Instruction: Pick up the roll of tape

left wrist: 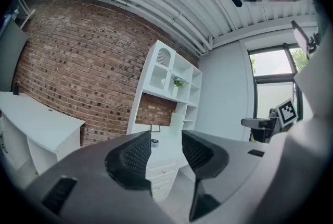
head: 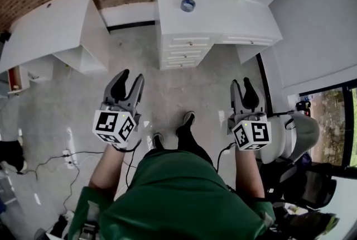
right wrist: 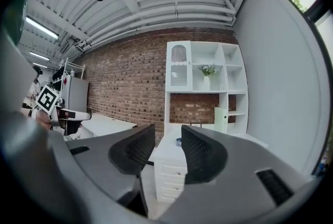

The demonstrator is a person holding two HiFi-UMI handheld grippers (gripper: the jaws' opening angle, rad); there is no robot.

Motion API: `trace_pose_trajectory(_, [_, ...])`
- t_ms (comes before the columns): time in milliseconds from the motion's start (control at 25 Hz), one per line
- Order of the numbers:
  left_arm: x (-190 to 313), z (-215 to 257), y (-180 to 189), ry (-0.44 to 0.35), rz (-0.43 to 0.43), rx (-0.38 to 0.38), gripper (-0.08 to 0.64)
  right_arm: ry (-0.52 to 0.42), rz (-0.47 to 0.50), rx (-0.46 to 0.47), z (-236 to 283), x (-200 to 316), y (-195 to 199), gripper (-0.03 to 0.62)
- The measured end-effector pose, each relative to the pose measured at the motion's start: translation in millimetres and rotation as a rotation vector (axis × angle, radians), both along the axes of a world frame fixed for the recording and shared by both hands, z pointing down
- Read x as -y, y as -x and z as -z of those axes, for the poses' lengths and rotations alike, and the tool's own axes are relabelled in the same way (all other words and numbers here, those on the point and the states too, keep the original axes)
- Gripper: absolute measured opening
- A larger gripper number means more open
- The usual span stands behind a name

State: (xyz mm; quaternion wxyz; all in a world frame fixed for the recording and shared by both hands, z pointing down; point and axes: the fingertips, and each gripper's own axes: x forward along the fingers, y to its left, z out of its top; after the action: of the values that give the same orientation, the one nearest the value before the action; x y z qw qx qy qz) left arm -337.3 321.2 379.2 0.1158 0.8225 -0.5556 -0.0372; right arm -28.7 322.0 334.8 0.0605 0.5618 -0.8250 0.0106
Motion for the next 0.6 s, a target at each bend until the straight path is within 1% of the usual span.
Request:
trace_pose_trajectory(120, [21, -8, -12, 0.017, 0.013, 0.013, 0.193, 0.016, 0.026, 0.026, -14, 28, -5, 0.166])
trace_pose_trajectory(280, [56, -9, -37, 0.036, 0.028, 0.05, 0.193, 0.027, 0.069, 0.071, -24, 77, -17, 0.166])
trace_pose_trajectory(440, [100, 0, -75, 0.037, 0.03, 0.083, 0.193, 0.027, 0.113, 0.098, -22, 131, -38, 0.166])
trace_pose_trajectory(600, [141, 6, -115, 0.048, 0.029, 0.088, 0.193, 0.03, 0.144, 0.123, -20, 178, -65, 0.164])
